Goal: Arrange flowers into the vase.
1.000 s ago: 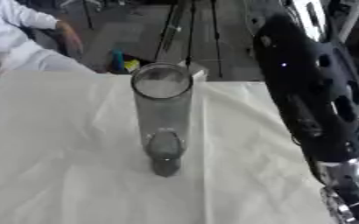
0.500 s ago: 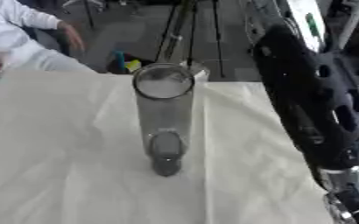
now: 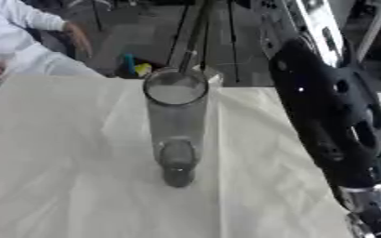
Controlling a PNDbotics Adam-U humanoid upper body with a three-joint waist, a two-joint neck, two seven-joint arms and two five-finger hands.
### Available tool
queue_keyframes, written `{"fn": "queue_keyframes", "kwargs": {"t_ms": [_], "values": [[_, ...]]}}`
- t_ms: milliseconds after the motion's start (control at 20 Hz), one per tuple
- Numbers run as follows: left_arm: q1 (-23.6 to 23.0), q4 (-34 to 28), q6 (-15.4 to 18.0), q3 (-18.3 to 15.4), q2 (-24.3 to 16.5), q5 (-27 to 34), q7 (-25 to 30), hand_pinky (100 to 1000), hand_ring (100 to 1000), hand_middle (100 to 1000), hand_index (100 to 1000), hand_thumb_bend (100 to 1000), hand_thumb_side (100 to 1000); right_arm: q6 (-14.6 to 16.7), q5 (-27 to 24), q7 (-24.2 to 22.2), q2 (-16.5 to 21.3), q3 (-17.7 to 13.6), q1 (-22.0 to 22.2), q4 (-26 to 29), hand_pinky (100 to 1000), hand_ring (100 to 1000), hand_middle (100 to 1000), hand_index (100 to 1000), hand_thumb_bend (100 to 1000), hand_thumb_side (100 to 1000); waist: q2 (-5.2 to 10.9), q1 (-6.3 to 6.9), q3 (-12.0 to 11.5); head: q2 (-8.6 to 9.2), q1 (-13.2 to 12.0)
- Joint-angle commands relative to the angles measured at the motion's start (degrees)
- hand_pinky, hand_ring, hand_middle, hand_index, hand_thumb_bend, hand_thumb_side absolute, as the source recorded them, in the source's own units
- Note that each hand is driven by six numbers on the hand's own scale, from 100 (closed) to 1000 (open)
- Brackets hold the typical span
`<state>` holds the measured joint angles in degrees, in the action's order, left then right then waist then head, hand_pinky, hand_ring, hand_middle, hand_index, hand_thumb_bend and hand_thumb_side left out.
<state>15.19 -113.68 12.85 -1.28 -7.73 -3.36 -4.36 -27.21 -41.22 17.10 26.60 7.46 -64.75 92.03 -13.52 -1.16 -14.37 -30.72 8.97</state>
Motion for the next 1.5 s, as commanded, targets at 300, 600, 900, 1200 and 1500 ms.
{"fn": "queue_keyframes", "kwargs": {"t_ms": [300,600,900,1200,1500], "values": [[0.8,-0.9,-0.1,0.6,-0.1,-0.5,0.2,533,577,720,855,100,985,0.8,0.4,-1.2,1.1,-0.3,-0.2,1.4,100,100,100,100,237,315,0.26,-0.86,-0.6,0.40,0.6],[0.8,-0.9,-0.2,0.7,0.2,-0.7,0.3,532,577,719,854,100,984,0.9,0.6,-2.1,0.4,-0.3,0.3,0.9,100,100,100,100,235,309,-0.26,-0.92,-1.0,0.33,0.8],[0.9,-0.9,-0.2,0.7,0.4,-0.8,0.3,532,577,719,854,100,983,0.8,1.6,-3.0,0.2,0.1,0.6,0.5,100,100,100,100,253,305,-0.54,-1.04,-1.2,0.41,0.9],[0.9,-0.9,-0.3,0.7,0.5,-0.9,0.4,532,577,719,853,100,982,1.7,3.9,-4.7,0.4,1.2,1.3,0.1,100,100,100,100,280,304,-0.61,-1.04,-1.2,0.54,0.9],[0.8,-0.9,-0.3,0.7,0.6,-0.9,0.4,532,577,719,853,100,981,2.7,5.6,-6.5,0.1,1.9,1.7,-0.7,100,100,100,100,282,301,-0.72,-1.04,-1.3,0.60,1.2]]}}
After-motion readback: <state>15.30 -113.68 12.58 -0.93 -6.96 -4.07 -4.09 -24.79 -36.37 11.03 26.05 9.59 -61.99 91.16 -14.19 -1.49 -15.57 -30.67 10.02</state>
